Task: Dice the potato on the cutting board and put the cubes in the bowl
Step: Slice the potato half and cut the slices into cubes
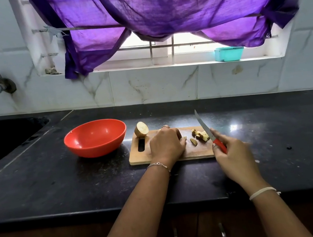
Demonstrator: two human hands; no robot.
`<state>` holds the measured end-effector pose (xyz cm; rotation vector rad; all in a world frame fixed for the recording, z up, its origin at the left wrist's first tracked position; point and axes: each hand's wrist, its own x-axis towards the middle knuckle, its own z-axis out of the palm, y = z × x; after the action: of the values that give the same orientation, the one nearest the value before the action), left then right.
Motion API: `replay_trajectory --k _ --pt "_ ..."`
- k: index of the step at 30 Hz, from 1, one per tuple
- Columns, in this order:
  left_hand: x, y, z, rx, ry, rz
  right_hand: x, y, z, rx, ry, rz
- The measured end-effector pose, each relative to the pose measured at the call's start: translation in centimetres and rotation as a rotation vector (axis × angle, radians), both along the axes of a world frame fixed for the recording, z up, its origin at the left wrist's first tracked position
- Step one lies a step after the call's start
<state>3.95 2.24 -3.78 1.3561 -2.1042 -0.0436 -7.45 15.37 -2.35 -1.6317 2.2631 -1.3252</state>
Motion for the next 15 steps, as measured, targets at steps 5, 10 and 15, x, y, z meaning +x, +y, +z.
replay_trajectory --k 5,10,15 --pt "0.2 -0.2 0.0 -0.094 -0.092 0.153 -0.3 -0.4 -1.1 -0.006 -0.042 -0.005" --pt "1.1 -0.2 0.4 -0.095 -0.078 0.219 -0.8 -0.3 -1.4 -0.003 -0.073 -0.023" --pt "-0.5 1.0 0.4 -0.03 -0.012 -0.006 -0.8 -0.3 -1.5 0.005 -0.042 -0.05"
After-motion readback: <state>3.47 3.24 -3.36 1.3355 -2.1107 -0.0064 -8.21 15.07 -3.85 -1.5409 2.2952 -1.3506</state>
